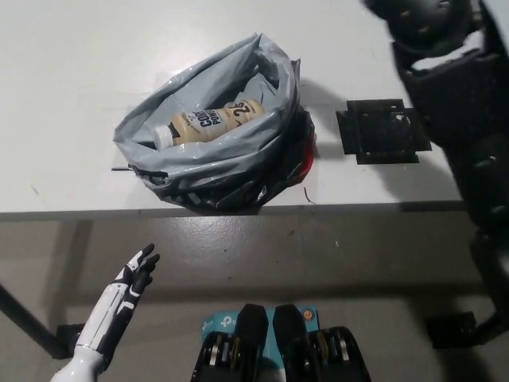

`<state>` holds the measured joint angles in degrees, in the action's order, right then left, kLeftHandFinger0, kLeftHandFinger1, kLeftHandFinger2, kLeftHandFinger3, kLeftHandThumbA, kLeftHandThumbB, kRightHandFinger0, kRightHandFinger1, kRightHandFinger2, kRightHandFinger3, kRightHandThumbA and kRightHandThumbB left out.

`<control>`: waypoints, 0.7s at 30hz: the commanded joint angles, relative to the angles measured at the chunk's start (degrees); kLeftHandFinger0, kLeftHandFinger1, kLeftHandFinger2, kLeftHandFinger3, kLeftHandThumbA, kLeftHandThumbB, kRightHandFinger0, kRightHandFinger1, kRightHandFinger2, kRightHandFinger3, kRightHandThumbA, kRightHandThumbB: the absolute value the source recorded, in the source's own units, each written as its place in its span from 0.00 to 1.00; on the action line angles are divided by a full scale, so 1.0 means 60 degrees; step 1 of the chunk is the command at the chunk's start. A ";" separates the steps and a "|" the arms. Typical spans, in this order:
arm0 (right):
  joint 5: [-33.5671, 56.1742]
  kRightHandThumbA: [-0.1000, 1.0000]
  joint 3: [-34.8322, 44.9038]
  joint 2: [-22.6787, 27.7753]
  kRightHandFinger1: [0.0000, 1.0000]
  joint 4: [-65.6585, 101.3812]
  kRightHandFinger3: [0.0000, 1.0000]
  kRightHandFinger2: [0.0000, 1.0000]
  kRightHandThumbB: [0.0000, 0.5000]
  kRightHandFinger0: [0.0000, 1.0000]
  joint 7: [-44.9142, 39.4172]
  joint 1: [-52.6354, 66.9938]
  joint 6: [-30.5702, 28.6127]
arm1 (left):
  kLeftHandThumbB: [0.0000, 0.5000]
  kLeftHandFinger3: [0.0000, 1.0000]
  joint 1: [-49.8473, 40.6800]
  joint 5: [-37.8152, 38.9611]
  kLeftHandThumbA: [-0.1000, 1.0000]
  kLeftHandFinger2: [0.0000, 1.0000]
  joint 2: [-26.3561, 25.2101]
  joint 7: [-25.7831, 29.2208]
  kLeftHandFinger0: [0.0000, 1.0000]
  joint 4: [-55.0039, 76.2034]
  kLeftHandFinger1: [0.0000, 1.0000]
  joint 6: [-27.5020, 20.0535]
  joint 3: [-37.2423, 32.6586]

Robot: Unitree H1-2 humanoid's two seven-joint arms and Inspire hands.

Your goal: Use the right hand to pick up a bottle of protein shake and place it into a plastic bag on the left side

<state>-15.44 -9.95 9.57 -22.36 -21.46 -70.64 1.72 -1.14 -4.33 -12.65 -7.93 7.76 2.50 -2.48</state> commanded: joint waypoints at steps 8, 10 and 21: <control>0.4277 1.00 0.4905 0.2621 1.00 1.0716 1.00 1.00 0.71 1.00 0.0794 0.3964 0.2274 | 0.37 1.00 0.0054 0.0304 1.00 1.00 -0.0363 -0.0209 1.00 0.0563 1.00 -0.0213 0.0264; 0.4269 1.00 0.5081 0.2592 1.00 1.1544 1.00 1.00 0.68 1.00 0.1073 0.4989 0.1892 | 0.37 1.00 0.0060 0.0290 1.00 1.00 -0.0349 -0.0203 1.00 0.0504 1.00 -0.0280 0.0247; 0.3271 0.98 0.2710 -0.0409 1.00 1.1968 1.00 1.00 0.65 1.00 0.1558 1.1144 -0.1177 | 0.30 1.00 0.0423 0.0394 1.00 1.00 -0.0107 -0.0195 1.00 0.0129 1.00 -0.0347 0.0143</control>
<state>-7.18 4.70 14.29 19.37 -20.69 -26.54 6.17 -1.23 -4.27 -12.60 -8.04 7.29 2.87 -2.44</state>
